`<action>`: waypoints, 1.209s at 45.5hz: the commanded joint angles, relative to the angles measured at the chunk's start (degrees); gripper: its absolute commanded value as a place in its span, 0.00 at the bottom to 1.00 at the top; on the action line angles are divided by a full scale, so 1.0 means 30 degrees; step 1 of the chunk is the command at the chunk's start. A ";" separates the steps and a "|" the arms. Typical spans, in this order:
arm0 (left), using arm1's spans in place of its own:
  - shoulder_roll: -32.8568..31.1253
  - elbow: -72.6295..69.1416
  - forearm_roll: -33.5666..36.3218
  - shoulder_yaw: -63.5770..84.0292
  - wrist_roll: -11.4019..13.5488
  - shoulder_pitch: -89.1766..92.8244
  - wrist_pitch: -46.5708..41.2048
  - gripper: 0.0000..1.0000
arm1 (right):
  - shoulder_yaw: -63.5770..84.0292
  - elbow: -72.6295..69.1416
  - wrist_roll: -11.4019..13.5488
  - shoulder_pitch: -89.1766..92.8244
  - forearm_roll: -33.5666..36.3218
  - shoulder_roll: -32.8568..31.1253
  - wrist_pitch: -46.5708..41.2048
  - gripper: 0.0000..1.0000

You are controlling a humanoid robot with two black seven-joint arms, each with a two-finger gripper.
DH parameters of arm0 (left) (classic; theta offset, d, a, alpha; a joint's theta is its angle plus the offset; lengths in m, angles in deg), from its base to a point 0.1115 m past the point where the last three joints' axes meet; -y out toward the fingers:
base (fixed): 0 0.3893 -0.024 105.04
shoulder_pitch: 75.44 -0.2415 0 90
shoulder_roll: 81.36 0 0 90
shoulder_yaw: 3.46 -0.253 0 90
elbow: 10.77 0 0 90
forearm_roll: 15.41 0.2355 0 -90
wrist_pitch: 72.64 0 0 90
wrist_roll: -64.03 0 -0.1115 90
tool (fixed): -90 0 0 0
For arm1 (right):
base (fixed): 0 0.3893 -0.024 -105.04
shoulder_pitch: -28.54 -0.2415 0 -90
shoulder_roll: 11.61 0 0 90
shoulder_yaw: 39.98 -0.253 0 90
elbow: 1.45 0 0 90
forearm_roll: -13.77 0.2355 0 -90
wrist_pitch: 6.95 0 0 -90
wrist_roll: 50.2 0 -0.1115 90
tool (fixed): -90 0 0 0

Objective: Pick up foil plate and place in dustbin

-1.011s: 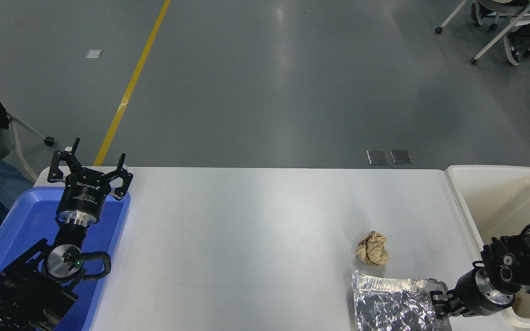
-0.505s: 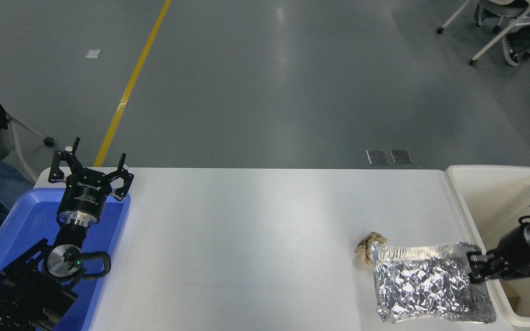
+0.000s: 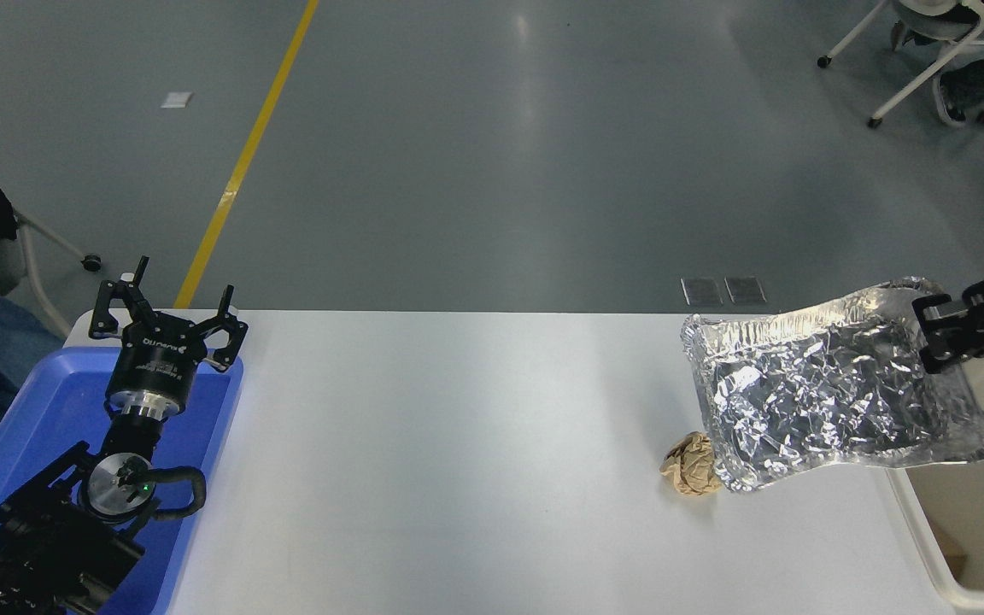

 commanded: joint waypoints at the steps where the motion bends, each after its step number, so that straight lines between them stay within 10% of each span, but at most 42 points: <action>1: 0.0001 -0.0015 -0.0002 0.0017 0.0000 0.0001 0.0000 1.00 | 0.0673 -0.0261 -0.0163 -0.1998 0.0805 0.1202 -0.0535 0.00; 30: 0.0001 -0.0015 -0.0002 -0.0012 0.0000 0.0001 0.0000 1.00 | -0.2777 1.1301 -0.0192 0.9702 -0.8335 -0.7820 0.2179 0.00; 55: 0.0001 -0.0015 -0.0031 0.0017 0.0029 0.0031 -0.0029 1.00 | -1.5556 2.4318 -0.0045 3.2481 -0.8277 -0.3517 1.1094 0.00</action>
